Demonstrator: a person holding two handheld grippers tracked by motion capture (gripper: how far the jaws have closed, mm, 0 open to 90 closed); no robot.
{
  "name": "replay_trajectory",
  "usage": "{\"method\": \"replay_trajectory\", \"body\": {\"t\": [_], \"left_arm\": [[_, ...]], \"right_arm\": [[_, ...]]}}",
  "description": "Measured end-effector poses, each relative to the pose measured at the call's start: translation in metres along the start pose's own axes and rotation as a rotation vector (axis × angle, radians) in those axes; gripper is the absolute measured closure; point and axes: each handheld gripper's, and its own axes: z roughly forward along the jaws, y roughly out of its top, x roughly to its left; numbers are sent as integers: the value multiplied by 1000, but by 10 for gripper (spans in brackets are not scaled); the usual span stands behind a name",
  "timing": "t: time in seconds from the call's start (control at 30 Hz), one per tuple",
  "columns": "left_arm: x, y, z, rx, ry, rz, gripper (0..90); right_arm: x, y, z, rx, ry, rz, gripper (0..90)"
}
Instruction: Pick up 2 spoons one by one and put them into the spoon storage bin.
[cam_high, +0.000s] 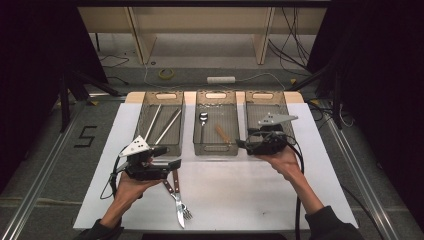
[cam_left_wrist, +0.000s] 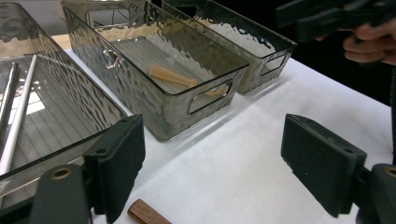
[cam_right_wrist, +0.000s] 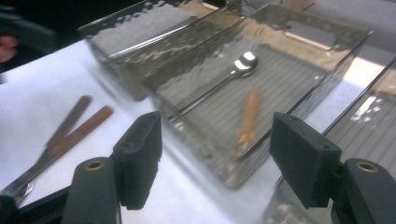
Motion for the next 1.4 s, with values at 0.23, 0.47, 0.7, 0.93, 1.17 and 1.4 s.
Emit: {"method": "replay_trajectory", "body": {"t": [0.23, 0.47, 0.7, 0.93, 1.17, 1.4], "left_arm": [[3, 3, 7, 35, -1, 14, 232], [5, 4, 16, 65, 17, 31, 238], [6, 5, 19, 85, 20, 46, 239], [6, 4, 24, 117, 16, 57, 239], [6, 6, 30, 162, 4, 75, 251], [4, 6, 34, 199, -3, 95, 258]], "right_arm": [[9, -37, -12, 23, 16, 6, 343], [17, -62, -29, -50, -6, 40, 347], [20, -71, -41, -97, -37, 67, 347], [23, -79, -44, -96, -22, 91, 336], [26, -85, -48, -106, -24, 92, 327], [30, -89, -51, -112, -18, 96, 324]]}}
